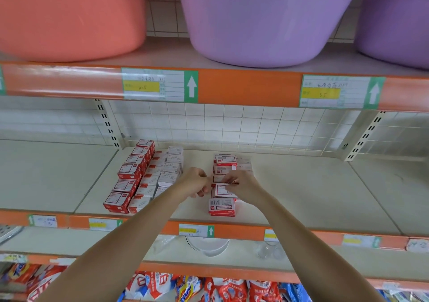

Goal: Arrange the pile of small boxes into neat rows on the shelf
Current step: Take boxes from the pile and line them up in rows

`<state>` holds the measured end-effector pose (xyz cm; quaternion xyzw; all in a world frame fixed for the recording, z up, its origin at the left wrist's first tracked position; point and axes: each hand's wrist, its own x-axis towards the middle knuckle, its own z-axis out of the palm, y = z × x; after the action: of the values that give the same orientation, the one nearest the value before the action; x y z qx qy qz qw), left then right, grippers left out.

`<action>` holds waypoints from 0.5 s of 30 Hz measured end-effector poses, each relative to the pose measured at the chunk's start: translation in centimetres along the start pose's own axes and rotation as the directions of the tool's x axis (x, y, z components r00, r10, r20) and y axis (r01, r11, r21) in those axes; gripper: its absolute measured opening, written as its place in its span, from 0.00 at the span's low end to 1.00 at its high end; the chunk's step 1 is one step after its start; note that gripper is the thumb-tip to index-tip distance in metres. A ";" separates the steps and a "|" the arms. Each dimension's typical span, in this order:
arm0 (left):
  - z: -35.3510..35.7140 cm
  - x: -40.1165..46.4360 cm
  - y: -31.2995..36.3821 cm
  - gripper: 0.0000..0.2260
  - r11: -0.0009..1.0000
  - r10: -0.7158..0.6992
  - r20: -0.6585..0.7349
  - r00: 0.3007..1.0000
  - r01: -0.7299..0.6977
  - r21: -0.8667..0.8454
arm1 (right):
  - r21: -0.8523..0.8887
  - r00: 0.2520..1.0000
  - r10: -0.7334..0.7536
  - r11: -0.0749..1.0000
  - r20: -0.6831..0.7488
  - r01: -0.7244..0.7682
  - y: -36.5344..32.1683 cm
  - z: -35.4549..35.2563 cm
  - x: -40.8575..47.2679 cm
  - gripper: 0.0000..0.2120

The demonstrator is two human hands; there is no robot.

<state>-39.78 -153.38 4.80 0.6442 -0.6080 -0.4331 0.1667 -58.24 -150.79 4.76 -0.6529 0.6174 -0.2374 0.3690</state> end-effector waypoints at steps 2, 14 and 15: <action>0.0 0.0 -0.3 0.10 0.999 -0.006 0.036 0.999 0.005 0.032 | -0.046 1.000 -0.011 0.999 -0.028 0.010 0.0 0.5 0.1 0.11; 0.3 -1.1 -0.6 0.19 0.995 0.015 0.121 0.993 -0.027 0.100 | -0.315 0.988 -0.068 0.949 -0.137 0.021 0.2 1.9 0.7 0.07; 0.3 -1.1 -0.6 0.20 0.994 0.006 0.131 0.991 -0.021 0.111 | -0.295 0.991 -0.036 0.956 -0.128 -0.003 0.3 1.8 0.6 0.06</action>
<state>-39.47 -152.11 4.56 0.6187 -0.6453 -0.4383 0.0933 -56.91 -151.00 3.34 -0.6884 0.6635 -0.1887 0.2240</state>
